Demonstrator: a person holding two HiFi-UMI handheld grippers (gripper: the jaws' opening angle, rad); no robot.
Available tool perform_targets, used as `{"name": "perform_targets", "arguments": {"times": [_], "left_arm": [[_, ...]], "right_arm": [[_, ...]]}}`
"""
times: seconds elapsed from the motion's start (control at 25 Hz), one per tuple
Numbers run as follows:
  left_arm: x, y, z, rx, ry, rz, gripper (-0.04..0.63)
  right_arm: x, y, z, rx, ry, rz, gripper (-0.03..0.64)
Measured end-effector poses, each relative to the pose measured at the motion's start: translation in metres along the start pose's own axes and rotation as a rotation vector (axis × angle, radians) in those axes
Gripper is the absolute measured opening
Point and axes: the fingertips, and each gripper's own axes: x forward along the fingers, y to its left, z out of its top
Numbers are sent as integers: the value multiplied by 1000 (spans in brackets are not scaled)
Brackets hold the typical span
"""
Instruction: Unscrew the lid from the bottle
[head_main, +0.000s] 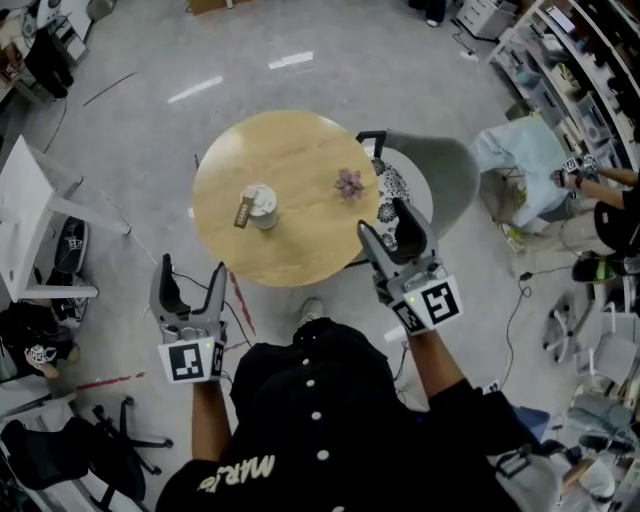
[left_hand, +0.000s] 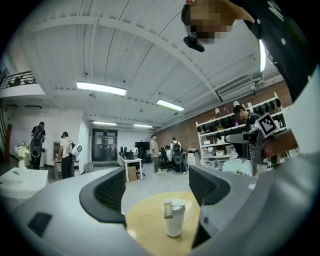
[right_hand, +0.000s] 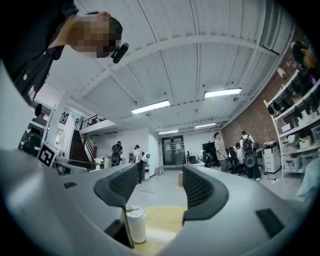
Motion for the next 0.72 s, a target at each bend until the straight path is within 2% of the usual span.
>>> {"name": "perform_targets", "arguments": {"times": [0.2,0.4,0.56,0.64,0.72], "left_arm": [[12,-3,-25,28,69,-2,382],[25,4,-47,-42,126,7,382],[39,9,-69,-4,108,-46,382],[45,12,-88,31,123,-83,382],[53,15,-102,26,150,-112,382]], "right_arm": [[23,-19,-23,16,31,25,273],[48,-17,-48,43,81,57,276],[67,-15,-69,56,116,78,288],[77,-17,-79,50,138,76,288],[87,-18,-85,52,147,81,288]]}}
